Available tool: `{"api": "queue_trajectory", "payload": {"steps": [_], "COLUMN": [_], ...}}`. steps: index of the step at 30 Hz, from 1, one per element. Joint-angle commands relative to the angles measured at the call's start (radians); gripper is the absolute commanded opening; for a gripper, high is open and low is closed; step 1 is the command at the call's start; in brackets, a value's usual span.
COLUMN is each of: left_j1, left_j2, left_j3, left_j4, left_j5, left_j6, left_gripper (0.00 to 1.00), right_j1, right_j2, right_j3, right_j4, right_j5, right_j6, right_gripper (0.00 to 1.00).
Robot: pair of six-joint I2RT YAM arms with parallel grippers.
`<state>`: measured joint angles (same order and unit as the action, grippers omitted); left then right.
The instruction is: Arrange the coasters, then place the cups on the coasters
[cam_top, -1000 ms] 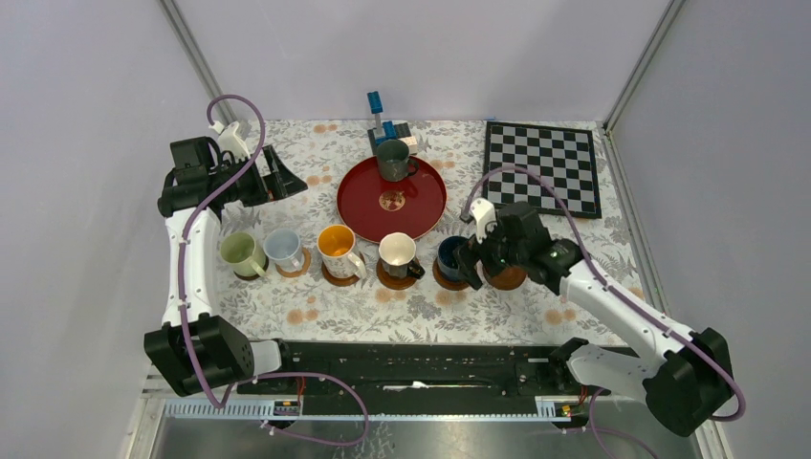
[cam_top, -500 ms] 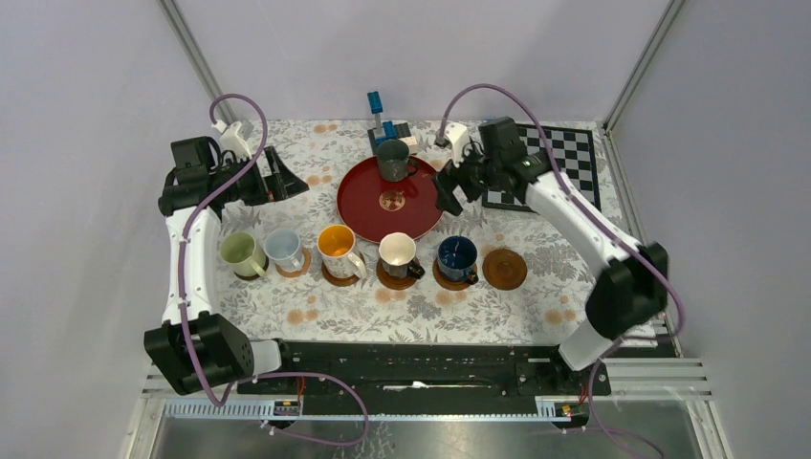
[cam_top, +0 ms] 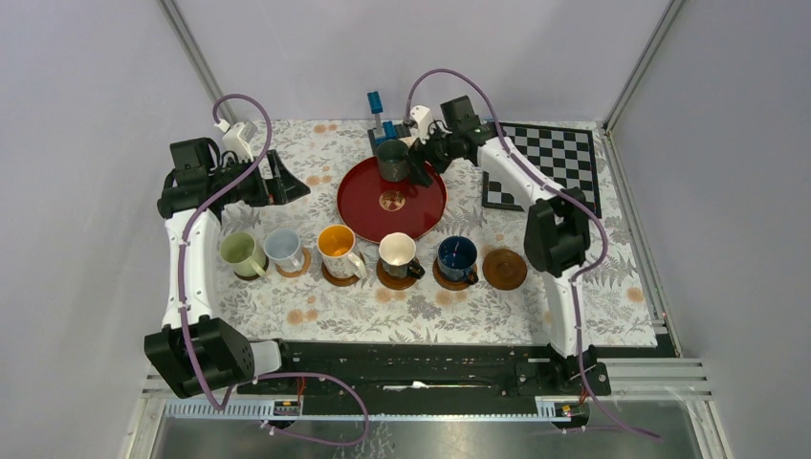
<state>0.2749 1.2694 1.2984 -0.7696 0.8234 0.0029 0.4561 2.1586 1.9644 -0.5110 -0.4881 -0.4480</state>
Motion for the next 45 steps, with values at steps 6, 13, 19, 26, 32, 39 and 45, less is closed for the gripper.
{"api": "queue_trajectory", "payload": {"steps": [6, 13, 19, 26, 32, 39, 45], "left_j1": [-0.002, -0.003, -0.003, -0.002, -0.002, -0.003, -0.002], "left_j2": [-0.009, 0.004, 0.022, 0.029, 0.033, 0.027, 0.02], "left_j3": [-0.001, 0.0, 0.01, 0.021, 0.023, 0.023, 0.021], "left_j4": [0.022, 0.022, 0.021, 0.021, 0.021, 0.021, 0.021], "left_j5": [0.015, 0.002, -0.003, -0.005, -0.006, -0.004, 0.003], "left_j6": [0.017, 0.022, 0.019, 0.013, 0.011, 0.009, 0.009], "left_gripper": [0.99, 0.99, 0.99, 0.99, 0.99, 0.99, 0.99], "right_j1": [0.003, 0.003, 0.004, 0.008, 0.013, 0.014, 0.011], "right_j2": [0.265, 0.369, 0.406, 0.435, 0.427, 0.401, 0.316], "right_j3": [0.345, 0.415, 0.423, 0.458, 0.462, 0.46, 0.386], "right_j4": [-0.053, 0.006, 0.064, 0.075, 0.072, -0.007, -0.029], "right_j5": [0.015, 0.093, 0.069, 0.014, 0.024, 0.038, 0.026], "right_j6": [0.014, 0.023, 0.033, 0.036, 0.016, -0.029, -0.031], "right_gripper": [0.92, 0.91, 0.85, 0.64, 0.44, 0.19, 0.0]}}
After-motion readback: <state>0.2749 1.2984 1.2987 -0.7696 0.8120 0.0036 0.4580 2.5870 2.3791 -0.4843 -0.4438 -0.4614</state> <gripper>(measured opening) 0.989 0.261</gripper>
